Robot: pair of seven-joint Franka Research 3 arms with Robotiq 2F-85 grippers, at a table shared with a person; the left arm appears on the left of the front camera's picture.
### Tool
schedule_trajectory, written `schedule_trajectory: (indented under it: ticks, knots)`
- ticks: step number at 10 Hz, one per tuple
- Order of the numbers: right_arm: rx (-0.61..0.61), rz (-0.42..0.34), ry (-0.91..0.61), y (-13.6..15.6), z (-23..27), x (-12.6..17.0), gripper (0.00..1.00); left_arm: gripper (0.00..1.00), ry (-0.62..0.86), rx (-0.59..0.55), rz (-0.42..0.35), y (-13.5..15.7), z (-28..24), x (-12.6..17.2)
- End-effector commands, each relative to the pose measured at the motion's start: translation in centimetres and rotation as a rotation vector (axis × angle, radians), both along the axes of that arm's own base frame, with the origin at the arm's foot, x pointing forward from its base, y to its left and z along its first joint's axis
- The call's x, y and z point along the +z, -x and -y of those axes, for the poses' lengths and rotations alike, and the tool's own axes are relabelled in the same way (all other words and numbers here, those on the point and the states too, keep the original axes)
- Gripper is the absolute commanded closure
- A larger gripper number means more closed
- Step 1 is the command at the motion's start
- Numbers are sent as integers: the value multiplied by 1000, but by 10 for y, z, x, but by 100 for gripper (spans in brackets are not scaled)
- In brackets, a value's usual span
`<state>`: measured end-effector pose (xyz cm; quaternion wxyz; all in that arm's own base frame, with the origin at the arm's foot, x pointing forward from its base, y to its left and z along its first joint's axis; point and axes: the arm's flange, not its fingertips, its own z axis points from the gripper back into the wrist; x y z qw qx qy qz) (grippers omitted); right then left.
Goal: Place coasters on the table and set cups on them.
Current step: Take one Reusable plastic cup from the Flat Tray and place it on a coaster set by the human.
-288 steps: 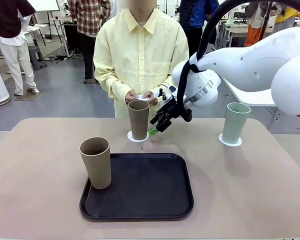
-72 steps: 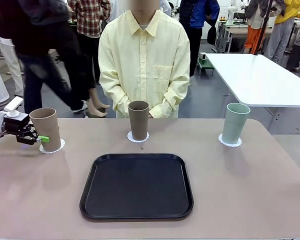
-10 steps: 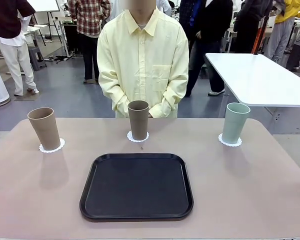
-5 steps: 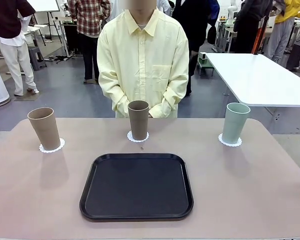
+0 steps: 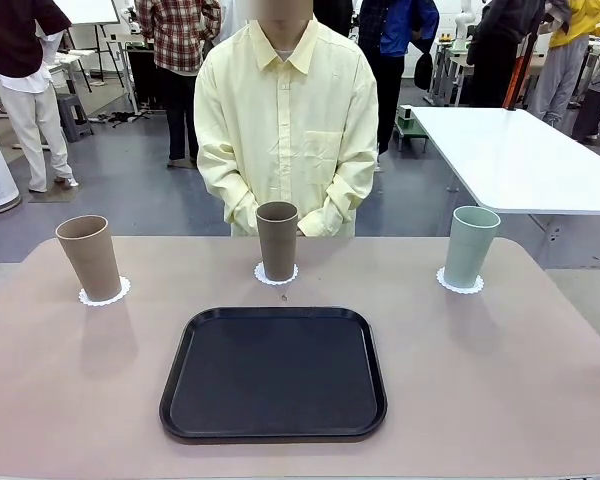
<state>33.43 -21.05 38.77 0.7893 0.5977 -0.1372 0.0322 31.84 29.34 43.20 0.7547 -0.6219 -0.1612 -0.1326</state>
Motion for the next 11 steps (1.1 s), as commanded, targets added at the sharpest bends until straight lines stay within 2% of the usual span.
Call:
schedule_trajectory:
  ticks: [1, 11]
  knots:
    - [-2, -2, -1, 0, 0, 0, 0, 0, 3, 6, -21, 0, -1, -2]
    - [-2, -2, -1, 0, 0, 0, 0, 0, 3, 6, -21, 0, -1, -2]
